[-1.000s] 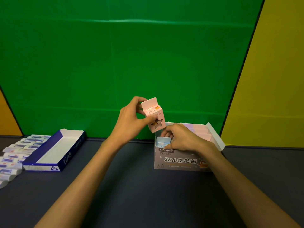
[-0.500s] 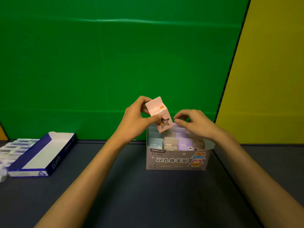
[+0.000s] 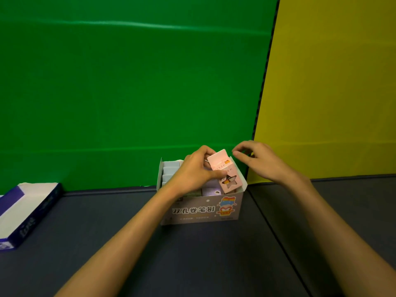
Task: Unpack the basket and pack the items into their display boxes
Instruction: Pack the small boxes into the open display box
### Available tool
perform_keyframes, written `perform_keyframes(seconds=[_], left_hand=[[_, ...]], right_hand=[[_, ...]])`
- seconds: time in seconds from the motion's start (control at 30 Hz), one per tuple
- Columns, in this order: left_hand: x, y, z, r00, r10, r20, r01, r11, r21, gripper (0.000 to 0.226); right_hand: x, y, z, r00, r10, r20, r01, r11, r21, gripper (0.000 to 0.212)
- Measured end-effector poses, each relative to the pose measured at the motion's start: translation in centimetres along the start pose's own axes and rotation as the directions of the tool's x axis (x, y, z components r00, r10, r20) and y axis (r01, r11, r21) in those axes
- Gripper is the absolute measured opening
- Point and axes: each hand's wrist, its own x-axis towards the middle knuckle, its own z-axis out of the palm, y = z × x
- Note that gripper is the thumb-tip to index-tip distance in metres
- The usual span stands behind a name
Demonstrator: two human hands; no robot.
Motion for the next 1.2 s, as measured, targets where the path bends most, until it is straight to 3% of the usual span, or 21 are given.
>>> perform_keyframes(seconds=[0.37, 0.63, 0.8, 1.2], left_hand=[[0.3, -0.5, 0.9, 0.997, -0.035, 0.071, 0.028, 0.996, 0.089, 0.046], [1.1, 0.5, 2.0, 0.976, -0.02, 0.217, -0.057, 0.939, 0.339, 0.048], [1.6, 0.0, 3.6, 0.959, -0.053, 0.279, -0.092, 0.872, 0.481, 0.036], [2.2, -0.1, 3.6, 0.966, -0.093, 0.242, -0.089, 0.76, 0.643, 0.027]], right_hand=[[-0.2, 0.7, 0.6, 1.0, 0.007, 0.018, -0.007, 1.0, 0.008, 0.022], [-0.6, 1.3, 0.6, 1.0, 0.006, 0.021, -0.006, 1.0, 0.014, 0.023], [-0.6, 1.4, 0.5, 1.0, -0.003, 0.022, 0.003, 1.0, -0.015, 0.023], [-0.4, 1.0, 1.8, 0.998, -0.022, 0.054, 0.024, 0.999, -0.046, 0.02]])
